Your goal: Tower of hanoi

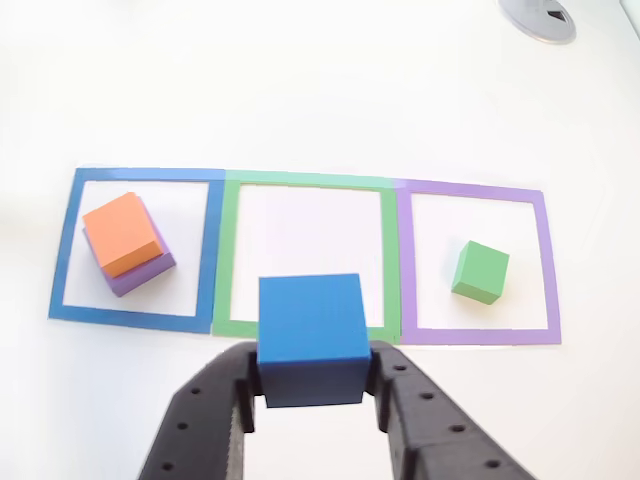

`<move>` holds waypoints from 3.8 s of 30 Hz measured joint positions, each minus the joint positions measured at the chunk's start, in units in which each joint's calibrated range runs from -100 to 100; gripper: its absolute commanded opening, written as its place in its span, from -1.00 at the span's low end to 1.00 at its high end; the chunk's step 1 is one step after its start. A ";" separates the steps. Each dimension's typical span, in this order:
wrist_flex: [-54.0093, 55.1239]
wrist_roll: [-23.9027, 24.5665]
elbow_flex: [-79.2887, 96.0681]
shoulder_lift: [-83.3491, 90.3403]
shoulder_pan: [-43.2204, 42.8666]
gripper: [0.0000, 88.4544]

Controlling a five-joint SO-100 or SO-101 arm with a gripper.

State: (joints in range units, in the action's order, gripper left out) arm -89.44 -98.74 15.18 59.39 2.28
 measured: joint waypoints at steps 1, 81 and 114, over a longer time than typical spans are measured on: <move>-1.29 0.54 -1.59 0.25 -1.40 -1.00; 148.00 -0.36 64.63 -75.47 0.12 -0.98; 103.35 -0.90 69.23 -26.26 6.32 -1.00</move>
State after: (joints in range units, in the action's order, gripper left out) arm 13.91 -99.64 84.42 33.14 8.60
